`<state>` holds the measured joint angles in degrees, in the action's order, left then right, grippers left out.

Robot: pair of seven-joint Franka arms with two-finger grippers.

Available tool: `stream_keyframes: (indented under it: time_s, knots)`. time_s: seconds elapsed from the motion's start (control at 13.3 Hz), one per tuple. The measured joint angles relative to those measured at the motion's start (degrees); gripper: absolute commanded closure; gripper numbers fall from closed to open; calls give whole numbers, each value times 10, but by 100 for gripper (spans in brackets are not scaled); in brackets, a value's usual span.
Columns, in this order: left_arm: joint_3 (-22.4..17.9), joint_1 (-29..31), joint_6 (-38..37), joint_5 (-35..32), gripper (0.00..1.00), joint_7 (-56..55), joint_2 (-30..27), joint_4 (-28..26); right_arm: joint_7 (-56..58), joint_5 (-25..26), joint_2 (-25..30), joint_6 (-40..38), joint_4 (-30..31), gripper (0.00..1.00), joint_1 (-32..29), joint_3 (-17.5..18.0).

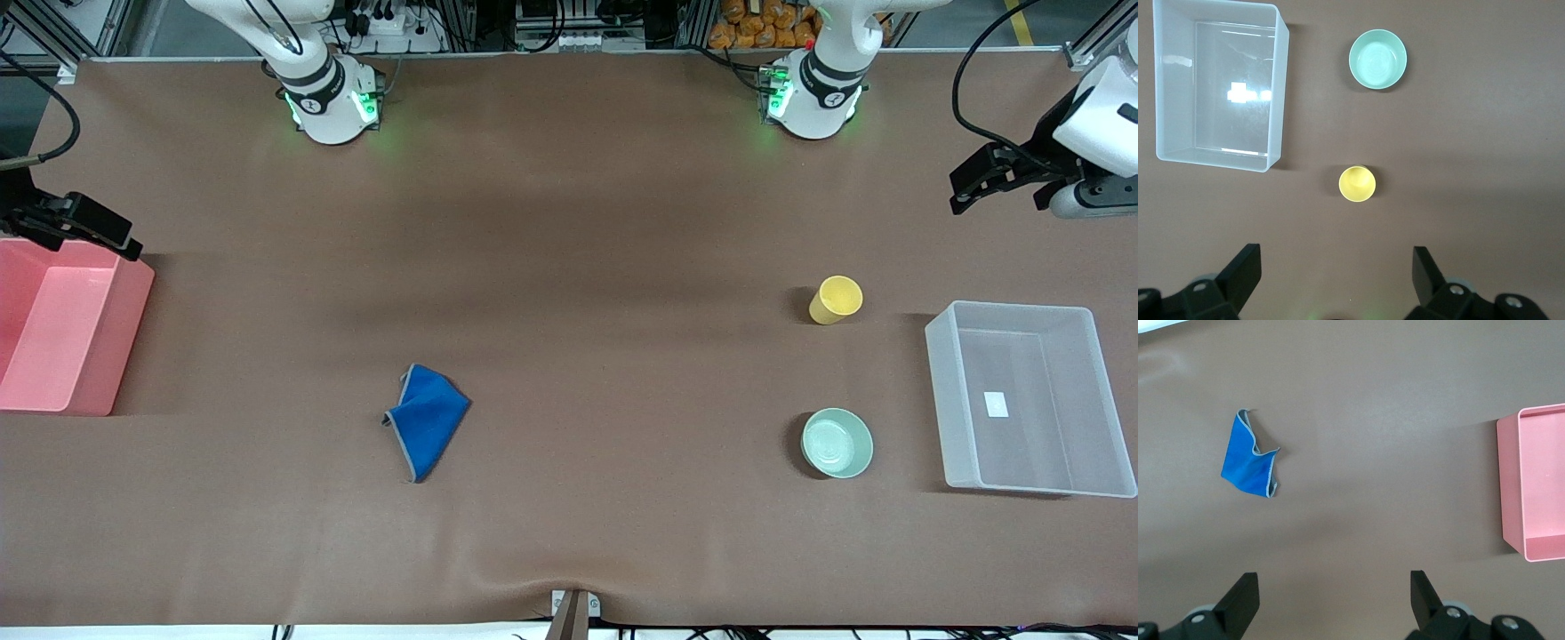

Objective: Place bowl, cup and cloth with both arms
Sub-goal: 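Reach the right gripper to the blue cloth while the left gripper reaches the bowl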

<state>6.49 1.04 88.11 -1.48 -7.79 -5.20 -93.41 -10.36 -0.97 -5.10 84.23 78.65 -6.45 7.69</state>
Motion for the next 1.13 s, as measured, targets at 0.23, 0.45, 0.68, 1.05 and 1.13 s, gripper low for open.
stream_keyframes:
  time_s: [0.23, 0.45, 0.68, 1.05, 1.13]
  knots:
    - [-1, 0, 0, 0, 0, -2, 1, 1, 0, 0, 0, 0, 0, 0, 0, 0]
    - [-6, 3, 5, 0, 0, -1, 47, 31, 0, 0, 0, 0, 0, 0, 0, 0]
    - [-9, 32, 100, 0, 0, -1, 146, 50, 0, 0, -6, -2, 1, 0, -1, -1]
    - [-8, 65, 293, 0, 0, 2, 311, 54, 0, 1, -63, -3, 4, 0, -9, -4]
    - [-6, 61, 313, 0, 0, 2, 337, 56, 1, 1, -74, -3, 4, 0, -10, -4]
